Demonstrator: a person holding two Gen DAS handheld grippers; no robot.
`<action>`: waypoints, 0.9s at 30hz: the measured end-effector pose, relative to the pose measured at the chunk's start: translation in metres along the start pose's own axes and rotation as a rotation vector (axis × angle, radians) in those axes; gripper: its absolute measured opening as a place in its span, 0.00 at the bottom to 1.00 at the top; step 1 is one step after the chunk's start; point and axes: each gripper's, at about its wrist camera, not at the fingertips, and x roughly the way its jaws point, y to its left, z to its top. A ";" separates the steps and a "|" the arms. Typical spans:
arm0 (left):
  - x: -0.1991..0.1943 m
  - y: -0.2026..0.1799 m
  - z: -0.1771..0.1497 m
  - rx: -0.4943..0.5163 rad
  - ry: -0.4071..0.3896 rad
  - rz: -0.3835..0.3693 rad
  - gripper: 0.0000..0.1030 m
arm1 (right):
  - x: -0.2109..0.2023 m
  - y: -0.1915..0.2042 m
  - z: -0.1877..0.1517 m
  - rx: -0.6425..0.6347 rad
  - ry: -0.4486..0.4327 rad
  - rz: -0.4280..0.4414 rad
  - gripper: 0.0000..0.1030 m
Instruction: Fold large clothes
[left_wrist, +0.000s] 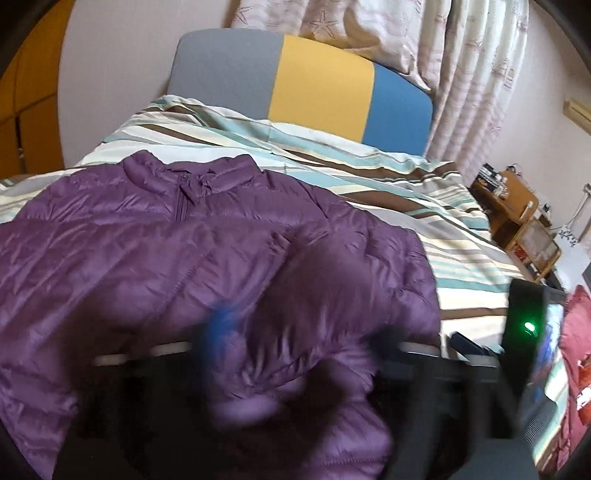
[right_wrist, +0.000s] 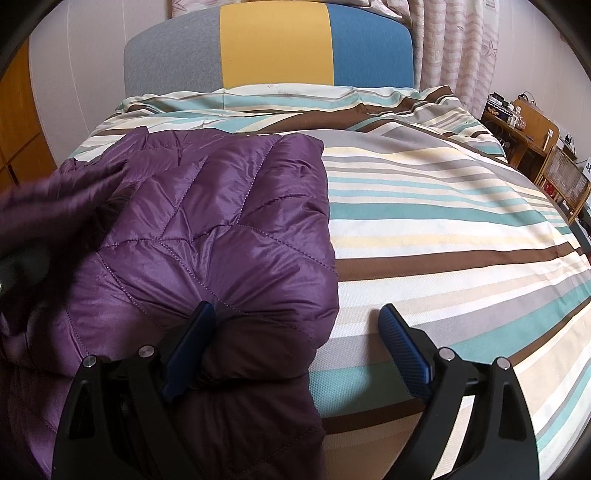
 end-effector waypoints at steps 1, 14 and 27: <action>-0.011 0.000 -0.003 -0.005 -0.037 -0.012 0.91 | 0.000 0.000 0.000 0.000 0.000 0.000 0.87; -0.107 0.103 -0.010 -0.092 -0.161 0.182 0.91 | -0.060 0.013 0.008 -0.055 -0.229 0.057 0.88; -0.045 0.217 -0.008 -0.213 0.046 0.540 0.92 | 0.003 0.118 0.035 -0.309 -0.097 -0.041 0.93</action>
